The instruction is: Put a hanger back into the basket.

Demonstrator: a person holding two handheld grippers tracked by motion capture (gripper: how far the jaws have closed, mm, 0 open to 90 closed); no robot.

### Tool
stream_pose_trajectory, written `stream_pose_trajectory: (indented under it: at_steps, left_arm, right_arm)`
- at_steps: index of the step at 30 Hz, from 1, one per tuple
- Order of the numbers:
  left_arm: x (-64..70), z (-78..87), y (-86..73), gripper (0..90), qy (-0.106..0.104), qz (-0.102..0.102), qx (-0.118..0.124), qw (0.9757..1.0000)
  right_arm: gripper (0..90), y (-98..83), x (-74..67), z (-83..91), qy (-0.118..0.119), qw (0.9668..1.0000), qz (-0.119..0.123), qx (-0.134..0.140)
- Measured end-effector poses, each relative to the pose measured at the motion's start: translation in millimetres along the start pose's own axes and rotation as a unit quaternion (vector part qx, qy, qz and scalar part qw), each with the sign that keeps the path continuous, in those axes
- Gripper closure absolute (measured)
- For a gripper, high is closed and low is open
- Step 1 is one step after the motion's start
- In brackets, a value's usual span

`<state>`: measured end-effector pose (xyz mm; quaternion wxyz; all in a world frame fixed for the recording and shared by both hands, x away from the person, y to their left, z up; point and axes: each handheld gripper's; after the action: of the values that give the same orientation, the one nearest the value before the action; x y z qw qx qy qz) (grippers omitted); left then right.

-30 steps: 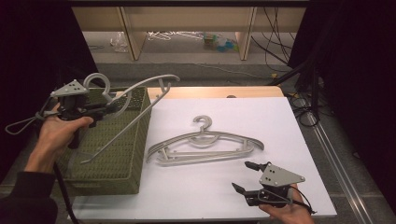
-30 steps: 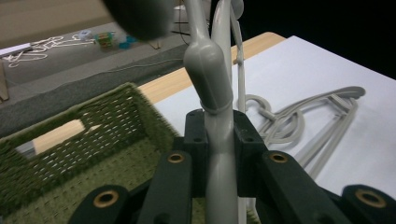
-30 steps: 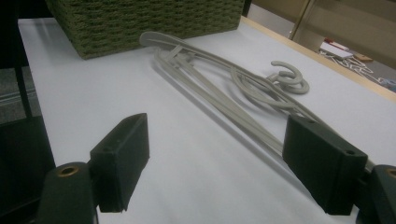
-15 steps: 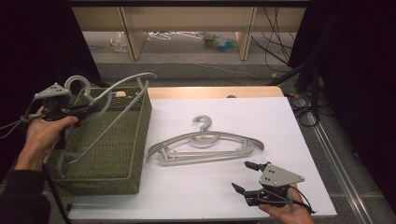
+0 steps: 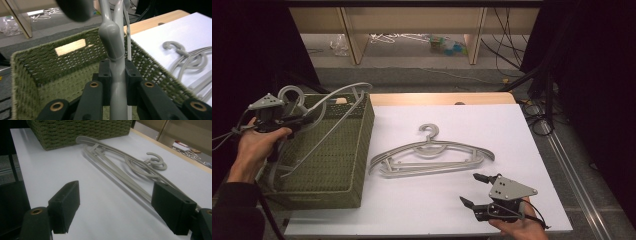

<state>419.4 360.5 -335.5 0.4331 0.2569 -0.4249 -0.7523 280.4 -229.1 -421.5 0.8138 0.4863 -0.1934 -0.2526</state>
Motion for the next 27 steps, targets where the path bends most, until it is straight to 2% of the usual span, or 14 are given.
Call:
stream_pose_trajectory:
  at_steps: [6, 11, 14, 17, 18, 19, 20, 21, 24, 27]
  left_arm:
    - [-11.3, -1.8, -18.7, 78.8, 0.008, 0.017, -0.015, 0.9997]
    - [-13.8, -6.8, -26.9, 78.8, 0.002, 0.026, -0.023, 0.9994]
    - [-12.2, -10.8, -28.4, 78.7, 0.006, 0.024, -0.035, 0.9991]
    - [-10.4, -17.2, -30.6, 78.7, 0.011, 0.014, -0.048, 0.9987]
    - [-12.3, -17.3, -31.3, 78.6, 0.010, -0.004, -0.071, 0.9974]
    - [-11.8, -19.8, -32.9, 78.6, 0.013, -0.003, -0.078, 0.9969]
    - [-10.3, -23.5, -34.7, 78.6, 0.011, 0.010, -0.072, 0.9973]
    - [-9.2, -27.7, -37.5, 78.6, 0.019, 0.016, -0.071, 0.9972]
    - [-8.6, -34.6, -41.8, 78.5, 0.027, 0.010, -0.091, 0.9954]
    - [-7.9, -41.3, -45.6, 78.2, 0.027, 0.014, -0.107, 0.9938]
  right_arm:
    - [24.0, -0.1, 0.0, -0.5, 0.000, 1.0000, 0.001, -0.001]
    - [23.9, -0.4, -0.7, -2.2, -0.001, 1.0000, 0.000, 0.002]
    - [24.0, -0.4, -0.6, -2.3, 0.000, 1.0000, 0.000, 0.001]
    - [24.0, -0.4, -0.7, -2.4, 0.000, 1.0000, 0.000, 0.001]
    - [24.0, -0.3, -0.8, -2.4, 0.001, 1.0000, 0.000, 0.000]
    - [24.0, -0.5, -0.9, -2.4, 0.002, 1.0000, 0.001, 0.001]
    - [24.0, -0.5, -0.9, -2.4, 0.003, 1.0000, 0.002, 0.000]
    - [24.0, -0.5, -0.9, -2.5, 0.003, 1.0000, 0.002, 0.000]
    - [24.0, -0.5, -0.9, -2.6, 0.004, 1.0000, 0.002, -0.001]
    - [24.0, -0.5, -0.6, -2.7, 0.002, 1.0000, 0.002, -0.001]
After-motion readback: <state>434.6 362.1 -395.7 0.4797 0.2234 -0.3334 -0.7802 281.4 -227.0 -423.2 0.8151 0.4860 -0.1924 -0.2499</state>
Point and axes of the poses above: each handheld gripper's, and its own axes: z roughly backward along the jaws, y roughly out of its top, x roughly to its right, and after that the axes turned 4 degrees about -z, right-handed
